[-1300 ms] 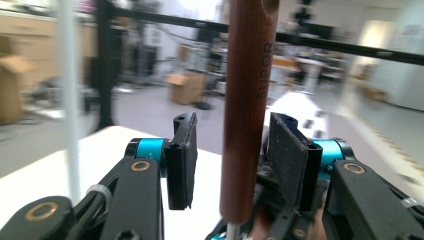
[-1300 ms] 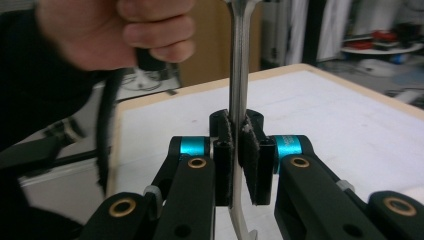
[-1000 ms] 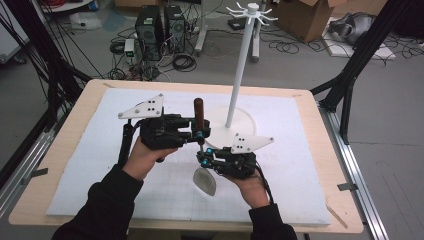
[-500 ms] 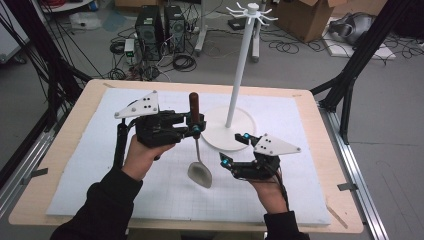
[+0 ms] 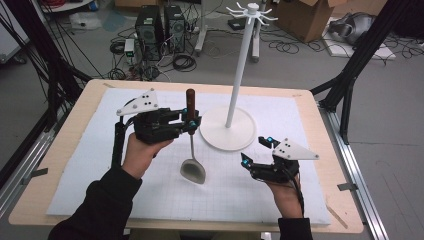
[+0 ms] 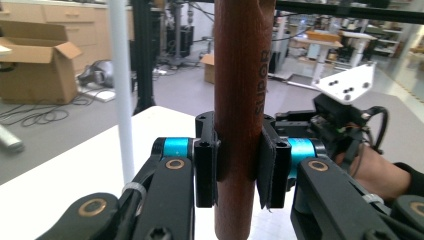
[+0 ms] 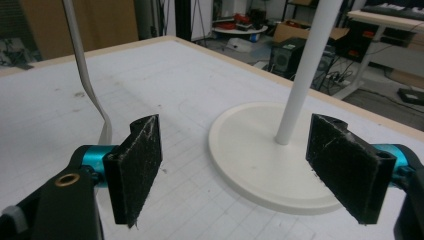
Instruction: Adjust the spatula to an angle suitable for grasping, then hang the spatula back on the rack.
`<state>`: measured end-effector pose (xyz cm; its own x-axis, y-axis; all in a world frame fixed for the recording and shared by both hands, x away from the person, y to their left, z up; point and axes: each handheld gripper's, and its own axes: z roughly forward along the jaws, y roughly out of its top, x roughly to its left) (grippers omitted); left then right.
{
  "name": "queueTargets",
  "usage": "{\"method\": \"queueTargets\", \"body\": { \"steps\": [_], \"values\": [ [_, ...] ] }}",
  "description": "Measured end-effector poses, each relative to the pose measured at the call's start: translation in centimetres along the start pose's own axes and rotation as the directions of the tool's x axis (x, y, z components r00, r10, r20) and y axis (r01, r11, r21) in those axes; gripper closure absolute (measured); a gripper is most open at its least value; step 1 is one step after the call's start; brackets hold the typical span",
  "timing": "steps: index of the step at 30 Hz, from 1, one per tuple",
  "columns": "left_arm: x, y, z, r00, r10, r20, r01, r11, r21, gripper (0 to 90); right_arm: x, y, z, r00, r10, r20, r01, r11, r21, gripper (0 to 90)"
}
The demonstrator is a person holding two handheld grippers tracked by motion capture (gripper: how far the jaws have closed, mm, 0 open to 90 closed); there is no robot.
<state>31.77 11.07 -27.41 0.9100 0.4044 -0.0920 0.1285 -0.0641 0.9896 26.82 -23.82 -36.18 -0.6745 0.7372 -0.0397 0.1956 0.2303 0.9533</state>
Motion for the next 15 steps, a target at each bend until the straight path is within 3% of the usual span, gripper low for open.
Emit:
{"method": "queueTargets", "body": {
  "steps": [15],
  "values": [
    [0.24, 0.77, -0.58, 0.9998, -0.014, -0.013, 0.014, 0.9996, -0.025, 73.3, 0.02, 0.14, -0.27, 0.9999, -0.002, 0.011, 0.002, 1.0, -0.025, 21.6]
  ]
}}
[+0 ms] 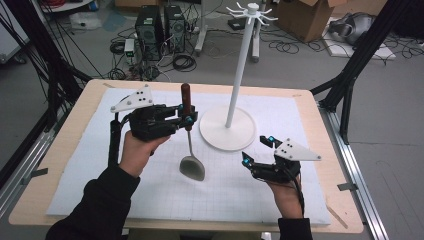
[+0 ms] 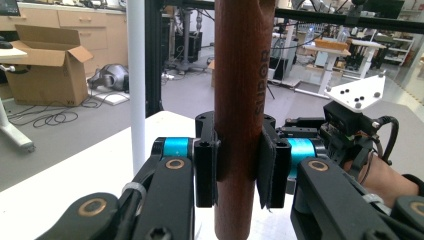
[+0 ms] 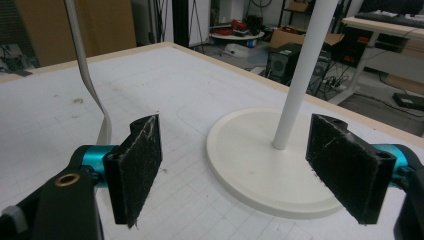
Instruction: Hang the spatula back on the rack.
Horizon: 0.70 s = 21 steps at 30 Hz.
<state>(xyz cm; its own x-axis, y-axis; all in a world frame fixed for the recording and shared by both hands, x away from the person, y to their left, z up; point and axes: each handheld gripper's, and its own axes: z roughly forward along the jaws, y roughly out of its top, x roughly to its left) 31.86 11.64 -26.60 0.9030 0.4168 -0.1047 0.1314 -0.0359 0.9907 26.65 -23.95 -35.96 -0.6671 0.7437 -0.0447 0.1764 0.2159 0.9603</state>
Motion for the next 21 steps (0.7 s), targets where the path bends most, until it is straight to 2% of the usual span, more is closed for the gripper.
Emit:
{"method": "queueTargets", "body": {
  "steps": [8, 12, 16, 21],
  "values": [
    [0.3, 1.5, 0.7, 1.0, 0.005, 0.007, -0.005, 0.9999, 0.009, 73.2, -0.1, -0.1, 0.0, 1.0, 0.001, 0.007, -0.001, 1.0, 0.0, 21.6],
    [0.8, 2.2, 1.3, 1.0, -0.007, 0.006, 0.007, 0.9999, 0.013, 73.3, -0.1, -0.1, 0.0, 1.0, 0.0, 0.007, 0.0, 1.0, 0.003, 21.6],
    [1.2, 3.6, 2.4, 1.0, -0.007, -0.004, 0.007, 0.9997, 0.025, 73.3, -0.2, -0.3, -0.2, 1.0, -0.003, 0.008, 0.003, 1.0, 0.014, 21.6],
    [1.6, 5.8, 4.3, 1.0, 0.002, 0.004, -0.003, 0.999, 0.044, 73.2, -0.8, -0.7, -0.9, 0.9997, 0.012, 0.019, -0.012, 1.0, 0.014, 21.6]
  ]
}}
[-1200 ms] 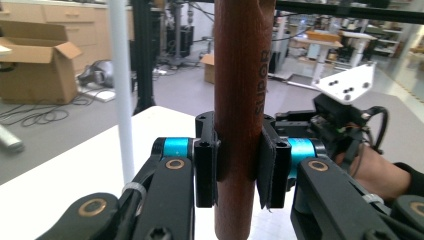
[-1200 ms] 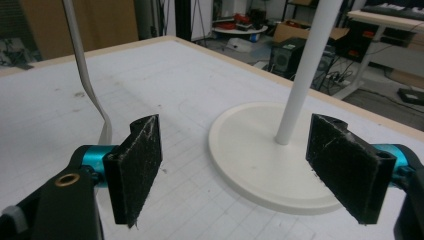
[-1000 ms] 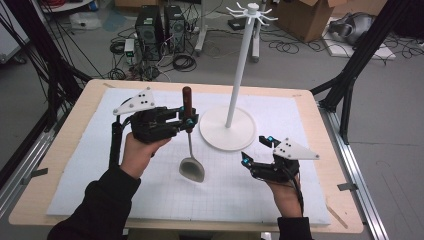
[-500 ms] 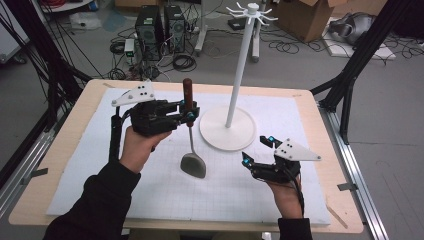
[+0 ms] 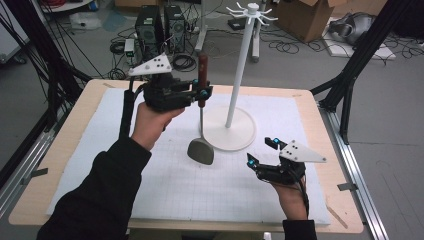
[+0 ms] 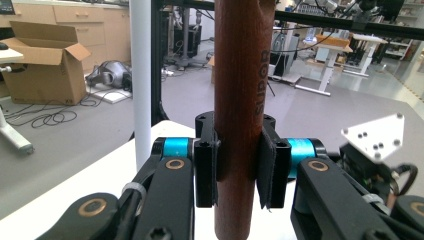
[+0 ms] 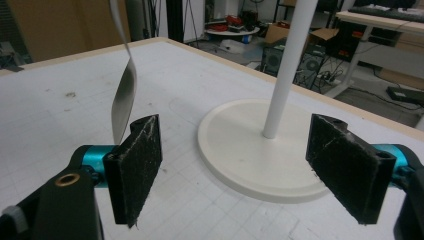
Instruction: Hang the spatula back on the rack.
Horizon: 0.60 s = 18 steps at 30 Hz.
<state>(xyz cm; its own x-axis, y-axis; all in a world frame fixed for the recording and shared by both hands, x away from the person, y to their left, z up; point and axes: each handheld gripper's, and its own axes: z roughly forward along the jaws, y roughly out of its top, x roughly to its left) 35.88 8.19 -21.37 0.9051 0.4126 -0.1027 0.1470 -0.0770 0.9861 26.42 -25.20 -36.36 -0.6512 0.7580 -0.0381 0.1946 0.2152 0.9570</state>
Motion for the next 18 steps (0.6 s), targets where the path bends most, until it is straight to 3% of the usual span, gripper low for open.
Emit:
{"method": "queueTargets", "body": {
  "steps": [9, 18],
  "values": [
    [0.7, 3.9, 3.8, 0.9994, 0.019, -0.029, -0.018, 0.9986, 0.05, 73.3, -0.7, -0.7, -0.9, 0.9996, 0.018, 0.023, -0.018, 1.0, -0.004, 21.6],
    [1.2, 6.3, 7.0, 0.9988, 0.026, -0.042, -0.022, 0.9957, 0.09, 73.3, -1.1, -1.1, -1.1, 0.9996, 0.018, 0.023, -0.018, 1.0, -0.001, 21.6]
  ]
}}
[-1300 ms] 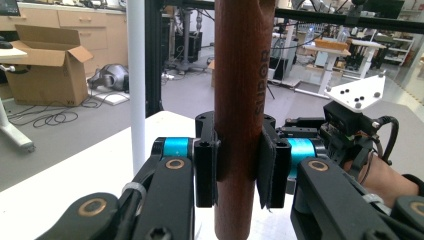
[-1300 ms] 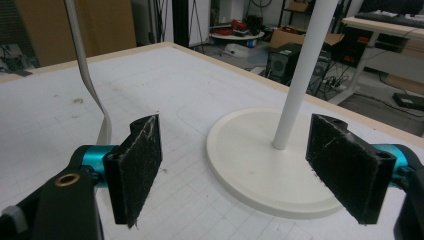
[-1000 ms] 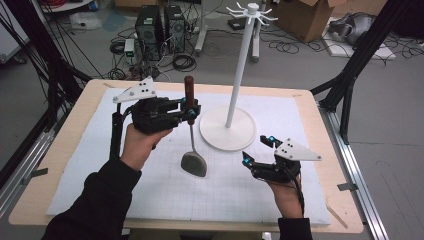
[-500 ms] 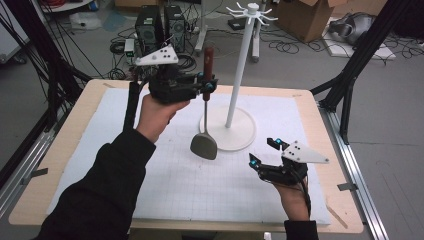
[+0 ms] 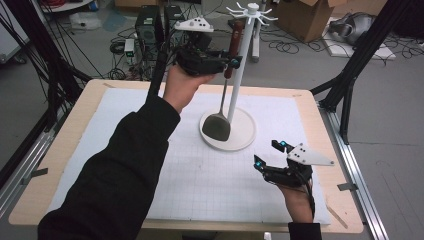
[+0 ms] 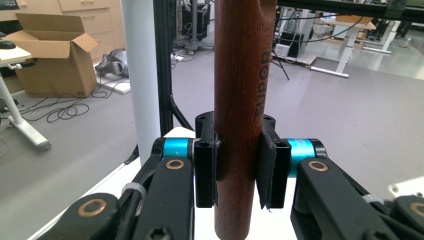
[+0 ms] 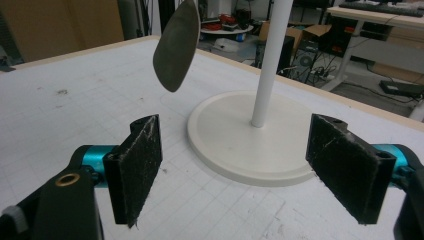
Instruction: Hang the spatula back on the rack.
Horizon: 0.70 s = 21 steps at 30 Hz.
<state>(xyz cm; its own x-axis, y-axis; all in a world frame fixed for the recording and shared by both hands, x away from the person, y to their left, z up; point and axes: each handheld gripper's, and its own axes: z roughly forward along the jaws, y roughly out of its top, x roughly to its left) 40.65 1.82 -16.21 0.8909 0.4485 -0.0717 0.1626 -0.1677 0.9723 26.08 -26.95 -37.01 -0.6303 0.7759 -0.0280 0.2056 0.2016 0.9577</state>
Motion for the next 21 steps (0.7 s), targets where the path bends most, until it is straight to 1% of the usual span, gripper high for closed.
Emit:
{"method": "queueTargets", "body": {
  "steps": [1, 5, 10, 15, 17, 18, 21],
  "values": [
    [0.1, 0.2, 0.2, 1.0, 0.001, 0.002, -0.001, 1.0, 0.007, 73.3, 0.0, 0.0, -0.1, 1.0, 0.007, -0.001, -0.007, 1.0, 0.0, 21.6],
    [0.2, 0.8, 1.0, 0.9999, -0.002, 0.011, 0.002, 1.0, 0.008, 73.3, -0.2, -0.2, -0.2, 0.9999, 0.013, 0.001, -0.013, 1.0, -0.003, 21.6],
    [0.4, 1.0, 1.5, 0.9995, -0.015, 0.026, 0.015, 0.9998, 0.012, 73.3, -0.4, -0.4, -0.2, 0.9998, 0.019, 0.0, -0.019, 1.0, -0.005, 21.6],
    [0.6, 1.3, 2.0, 0.9995, -0.018, 0.027, 0.017, 0.9995, 0.025, 73.3, -0.5, -0.5, -0.3, 0.9998, 0.02, 0.0, -0.02, 1.0, -0.007, 21.6],
    [0.7, 1.5, 2.3, 0.9995, -0.021, 0.021, 0.021, 0.9993, 0.03, 73.2, -0.5, -0.6, -0.3, 0.9998, 0.018, 0.001, -0.018, 1.0, -0.009, 21.6],
    [0.7, 1.5, 2.5, 0.9996, -0.022, 0.018, 0.021, 0.9993, 0.03, 73.3, -0.5, -0.6, -0.3, 0.9997, 0.025, -0.001, -0.025, 1.0, -0.003, 21.6],
    [0.9, 1.4, 2.9, 0.9996, -0.025, 0.008, 0.025, 0.9985, 0.048, 73.2, -0.5, -0.8, -0.2, 0.9997, 0.023, -0.002, -0.023, 1.0, -0.006, 21.6]
  ]
}}
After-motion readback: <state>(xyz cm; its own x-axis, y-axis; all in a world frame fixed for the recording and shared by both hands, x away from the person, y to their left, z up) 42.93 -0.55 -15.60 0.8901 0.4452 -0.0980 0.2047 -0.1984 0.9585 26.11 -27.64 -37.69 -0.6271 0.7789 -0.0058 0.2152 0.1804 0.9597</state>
